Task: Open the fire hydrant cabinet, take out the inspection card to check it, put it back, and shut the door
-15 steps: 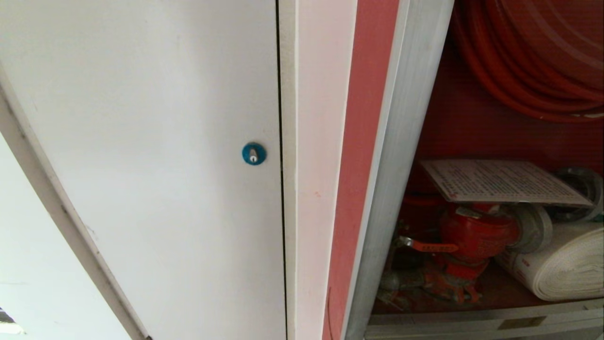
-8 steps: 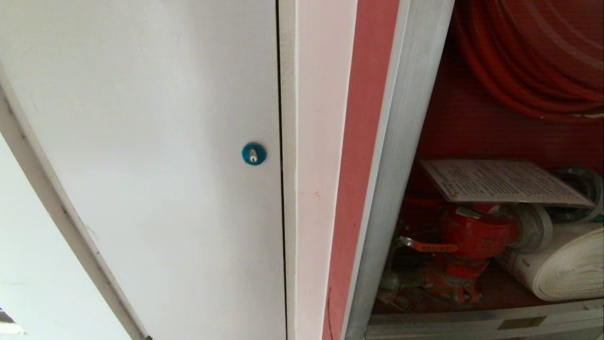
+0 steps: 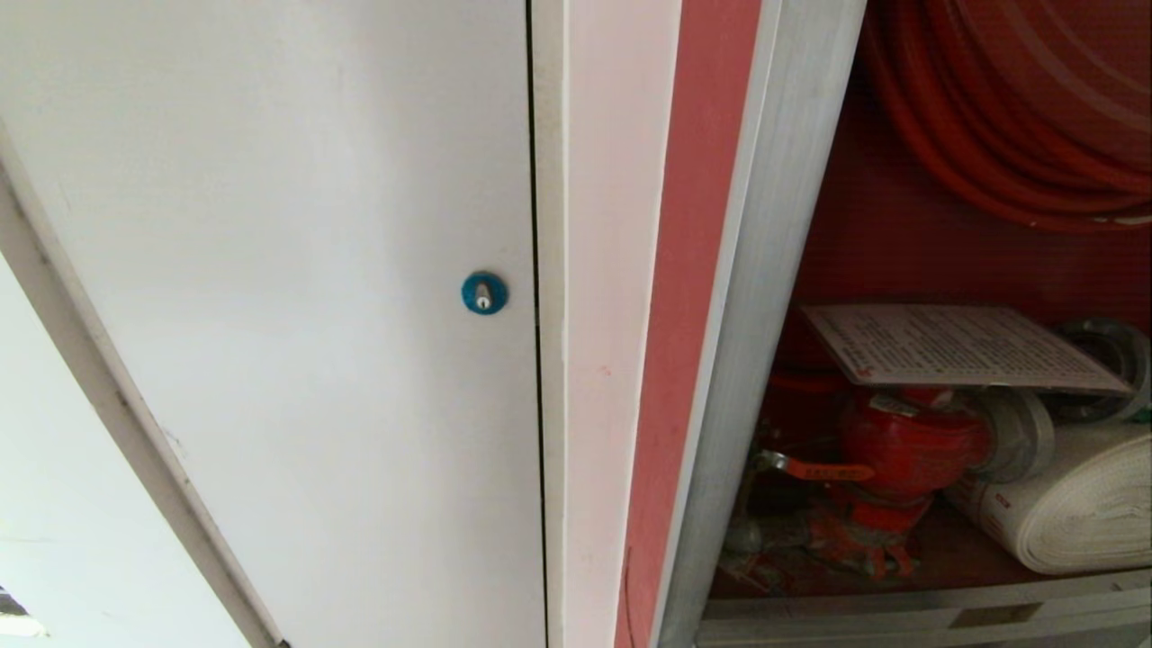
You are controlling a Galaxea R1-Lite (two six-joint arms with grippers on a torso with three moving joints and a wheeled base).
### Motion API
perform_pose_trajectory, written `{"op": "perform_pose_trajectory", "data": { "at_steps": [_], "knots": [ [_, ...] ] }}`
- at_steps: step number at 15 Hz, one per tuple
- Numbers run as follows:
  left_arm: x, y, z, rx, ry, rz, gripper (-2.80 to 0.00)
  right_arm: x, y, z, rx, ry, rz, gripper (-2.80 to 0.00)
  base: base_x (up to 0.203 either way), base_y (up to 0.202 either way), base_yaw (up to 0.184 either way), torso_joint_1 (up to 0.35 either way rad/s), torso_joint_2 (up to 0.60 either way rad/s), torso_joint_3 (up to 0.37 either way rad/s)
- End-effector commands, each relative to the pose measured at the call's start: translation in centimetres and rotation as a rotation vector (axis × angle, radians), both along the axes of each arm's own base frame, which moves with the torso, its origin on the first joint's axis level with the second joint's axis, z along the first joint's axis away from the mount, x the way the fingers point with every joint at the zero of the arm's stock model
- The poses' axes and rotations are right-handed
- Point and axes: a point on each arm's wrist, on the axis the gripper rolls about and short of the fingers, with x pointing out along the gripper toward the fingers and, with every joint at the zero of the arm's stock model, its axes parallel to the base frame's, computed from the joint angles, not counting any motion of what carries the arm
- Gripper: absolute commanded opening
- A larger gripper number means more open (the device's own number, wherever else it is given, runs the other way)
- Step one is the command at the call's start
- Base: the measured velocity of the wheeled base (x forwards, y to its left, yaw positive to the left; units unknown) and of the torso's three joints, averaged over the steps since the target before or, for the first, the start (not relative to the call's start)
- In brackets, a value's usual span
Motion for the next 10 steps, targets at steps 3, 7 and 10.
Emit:
{"op": "perform_pose_trajectory", "data": {
  "at_steps": [3, 7, 10],
  "knots": [
    [0.1, 0.0, -0.2, 0.001, 0.008, 0.0, -2.8, 0.7, 0.0, -2.9, 0.008, 0.029, 0.021, -2.8, 0.0, 0.0, 0.0, 0.0, 0.0, 0.0],
    [0.1, 0.0, -0.2, 0.0, 0.008, 0.0, -2.8, 3.2, 0.0, -4.3, 0.011, 0.02, 0.023, -2.8, 0.0, 0.0, 0.0, 0.0, 0.0, 0.0],
    [0.1, 0.0, -0.2, 0.0, 0.008, 0.001, -2.8, 5.3, 0.0, -6.4, 0.008, 0.048, 0.022, -2.8, 0.0, 0.0, 0.0, 0.0, 0.0, 0.0]
  ]
}}
